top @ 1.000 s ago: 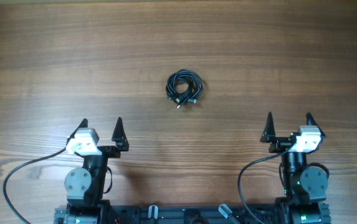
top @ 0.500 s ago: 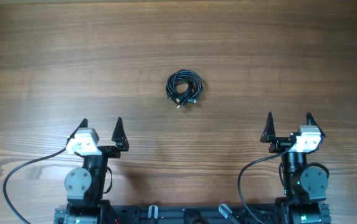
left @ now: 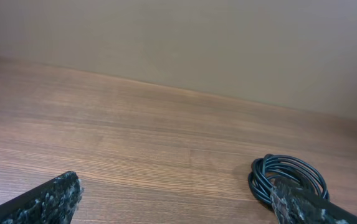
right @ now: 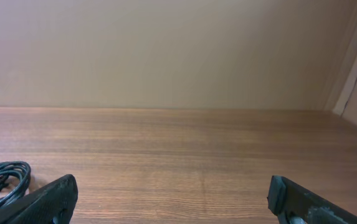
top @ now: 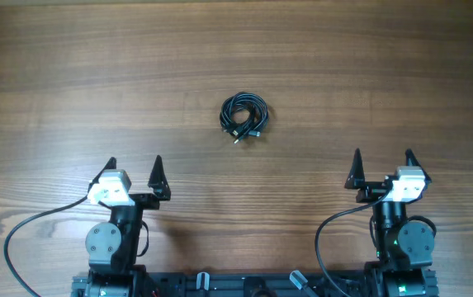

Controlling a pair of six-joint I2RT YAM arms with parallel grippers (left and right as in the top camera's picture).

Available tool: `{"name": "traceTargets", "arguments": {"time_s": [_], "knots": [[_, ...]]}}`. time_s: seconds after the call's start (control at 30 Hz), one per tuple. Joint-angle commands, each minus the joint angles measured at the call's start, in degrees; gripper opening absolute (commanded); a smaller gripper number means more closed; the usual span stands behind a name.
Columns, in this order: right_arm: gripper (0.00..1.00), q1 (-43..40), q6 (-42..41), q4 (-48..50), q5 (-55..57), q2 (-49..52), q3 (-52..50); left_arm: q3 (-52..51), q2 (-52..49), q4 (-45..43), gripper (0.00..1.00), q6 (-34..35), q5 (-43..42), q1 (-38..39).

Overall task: Untangle cables
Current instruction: 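Reach both grippers forward to the black cable bundle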

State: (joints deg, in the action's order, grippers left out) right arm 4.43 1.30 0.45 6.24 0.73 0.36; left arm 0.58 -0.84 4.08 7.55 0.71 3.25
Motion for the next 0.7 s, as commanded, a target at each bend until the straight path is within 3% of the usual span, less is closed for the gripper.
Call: {"name": "traceTargets", "arguments": {"time_s": [0.0, 0.13, 0.33, 0.53, 0.67], "knots": [[1.0, 0.2, -9.5, 0.0, -6.0, 0.7, -0.1, -0.2, 0.0, 0.2, 1.0, -0.8, -4.3, -0.4], [1.0, 0.2, -5.4, 0.1, -6.0, 3.9, 0.0, -0.3, -3.8, -0.7, 1.0, -0.7, -8.5, -0.4], [1.0, 0.2, -7.7, -2.4, -11.3, 8.7, 5.4, 3.4, -13.3, -5.4, 1.0, 4.9, -12.5, -0.4], [1.0, 0.2, -11.0, -8.0, -15.6, 21.1, 18.0, 18.2, -31.7, -3.1, 1.0, 4.9, -17.2, -0.4], [1.0, 0.2, -12.0, -15.4, -19.7, 33.8, 34.4, 35.8, -48.4, 6.0, 1.0, 4.9, -22.6, -0.4]]}}
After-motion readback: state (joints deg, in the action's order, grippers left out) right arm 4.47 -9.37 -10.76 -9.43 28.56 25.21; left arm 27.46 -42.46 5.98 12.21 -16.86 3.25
